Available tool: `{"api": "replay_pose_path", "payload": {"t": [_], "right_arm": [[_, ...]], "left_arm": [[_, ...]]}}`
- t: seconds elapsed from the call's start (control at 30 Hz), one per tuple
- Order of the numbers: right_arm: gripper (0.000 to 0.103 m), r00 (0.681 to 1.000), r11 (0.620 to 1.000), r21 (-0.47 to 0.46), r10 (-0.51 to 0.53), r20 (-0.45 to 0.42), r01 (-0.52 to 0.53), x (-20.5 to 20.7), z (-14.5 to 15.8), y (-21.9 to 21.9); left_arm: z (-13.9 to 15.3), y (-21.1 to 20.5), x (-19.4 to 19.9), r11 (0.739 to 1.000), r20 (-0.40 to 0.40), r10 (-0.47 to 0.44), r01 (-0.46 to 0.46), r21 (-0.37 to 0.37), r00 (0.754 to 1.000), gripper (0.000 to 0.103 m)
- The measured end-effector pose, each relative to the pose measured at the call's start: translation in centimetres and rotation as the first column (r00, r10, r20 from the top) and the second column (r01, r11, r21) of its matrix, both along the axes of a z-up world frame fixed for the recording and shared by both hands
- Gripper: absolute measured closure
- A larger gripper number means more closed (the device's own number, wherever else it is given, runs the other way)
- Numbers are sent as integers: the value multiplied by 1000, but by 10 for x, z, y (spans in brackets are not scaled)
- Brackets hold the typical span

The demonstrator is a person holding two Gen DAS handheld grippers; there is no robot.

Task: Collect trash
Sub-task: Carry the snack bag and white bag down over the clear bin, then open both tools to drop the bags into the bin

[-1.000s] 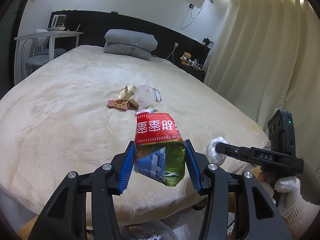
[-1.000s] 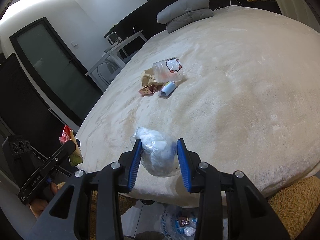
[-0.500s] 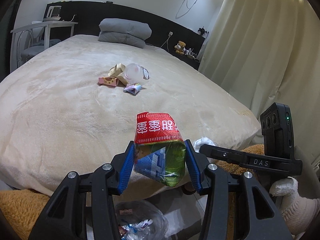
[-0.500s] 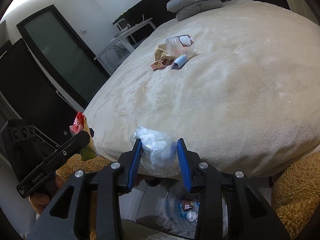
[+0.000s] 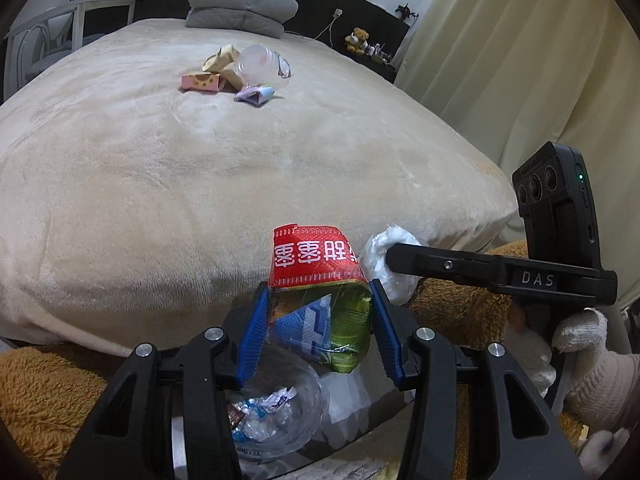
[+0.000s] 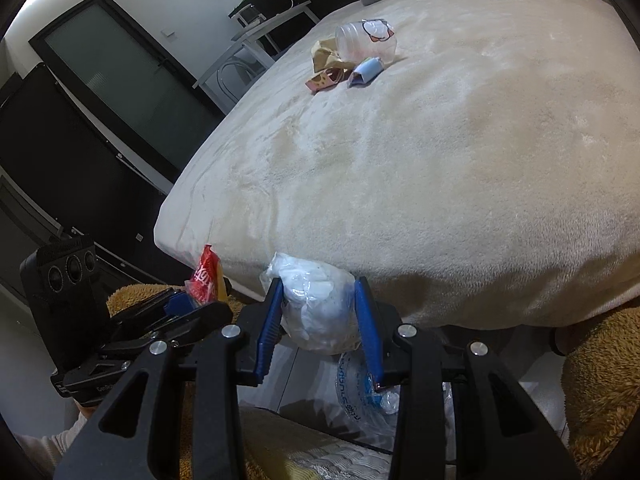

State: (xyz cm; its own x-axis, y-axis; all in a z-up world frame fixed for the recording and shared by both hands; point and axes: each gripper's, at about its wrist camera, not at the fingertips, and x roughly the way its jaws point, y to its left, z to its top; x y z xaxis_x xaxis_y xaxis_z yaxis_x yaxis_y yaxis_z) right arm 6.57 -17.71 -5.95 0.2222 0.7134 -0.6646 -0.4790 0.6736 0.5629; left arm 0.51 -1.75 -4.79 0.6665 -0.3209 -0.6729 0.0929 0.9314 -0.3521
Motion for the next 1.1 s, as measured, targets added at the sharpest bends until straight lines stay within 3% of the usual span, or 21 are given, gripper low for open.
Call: {"api": "replay_pose_path", "payload": {"t": [0.17,0.33,0.6,0.73,1.1], "right_arm": [[66,999,999,-42,18,-51,-20,1,-16,2],[66,993,995,-96,27,-112,-38,2,-35,6],[66,968,978,-198,21,-250,-72,5,-73,18],[66,950,970,-227,9,-314,-84,8,-88,24],[66,911,945,-308,-25,-413,-114,13,-115,37]], "left_arm": [[-13,1,2,1000,-48,-5,5,4,999,56],[-32,1,11,1000,-149,-9,9,-4,989,56],[-75,-4,26,999,-368,-31,43,25,929,56],[-95,-4,33,999,-465,-24,44,32,885,56],[-111,-11,36,998,-552,-27,57,36,833,55]]}}
